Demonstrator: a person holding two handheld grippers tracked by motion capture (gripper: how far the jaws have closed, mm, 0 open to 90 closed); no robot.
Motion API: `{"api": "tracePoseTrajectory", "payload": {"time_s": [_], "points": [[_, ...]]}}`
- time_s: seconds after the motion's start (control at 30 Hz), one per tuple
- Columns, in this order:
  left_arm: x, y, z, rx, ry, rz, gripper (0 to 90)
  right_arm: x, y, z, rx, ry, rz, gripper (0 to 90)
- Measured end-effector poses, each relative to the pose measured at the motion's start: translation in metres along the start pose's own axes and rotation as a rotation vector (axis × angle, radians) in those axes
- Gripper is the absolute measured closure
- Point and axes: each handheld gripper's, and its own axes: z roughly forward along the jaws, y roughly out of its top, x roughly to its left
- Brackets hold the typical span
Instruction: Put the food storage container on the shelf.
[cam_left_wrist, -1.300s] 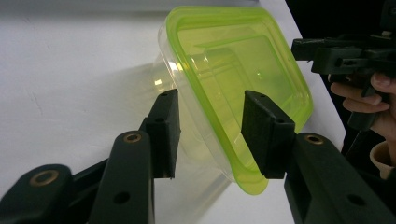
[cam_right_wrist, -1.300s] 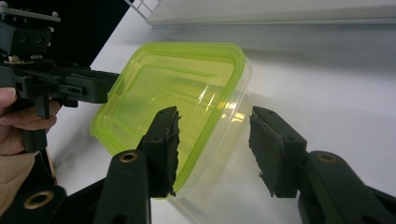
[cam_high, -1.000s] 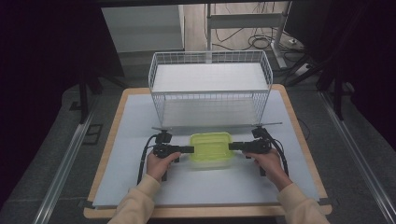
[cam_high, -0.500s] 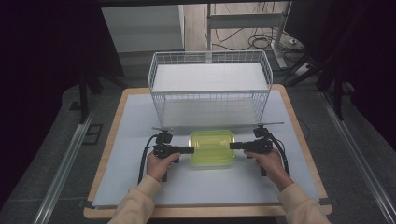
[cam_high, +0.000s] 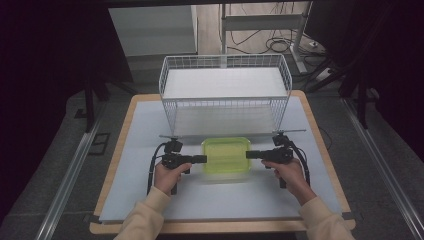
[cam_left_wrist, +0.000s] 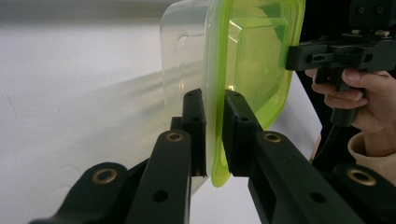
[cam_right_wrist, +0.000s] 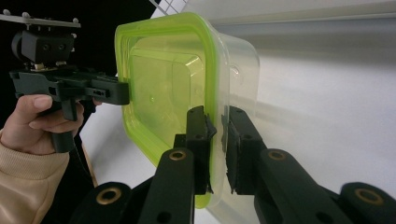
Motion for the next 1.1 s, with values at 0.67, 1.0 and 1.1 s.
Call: {"api": "tracePoseTrajectory", "payload": {"time_s": [0.67, 1.0, 1.1], "points": [[-0.033, 0.017, -0.029, -0.046, -0.015, 0.070, 80.9, 0.034, 0.010, -0.026, -0.078, 0.017, -0.065, 81.1], [-0.058, 0.044, -0.052, -0.087, -0.020, 0.120, 80.9, 0.065, 0.036, -0.049, -0.127, 0.012, -0.130, 81.2], [-0.063, 0.055, -0.057, -0.095, -0.022, 0.123, 81.0, 0.073, 0.047, -0.055, -0.137, 0.006, -0.146, 81.1]]}}
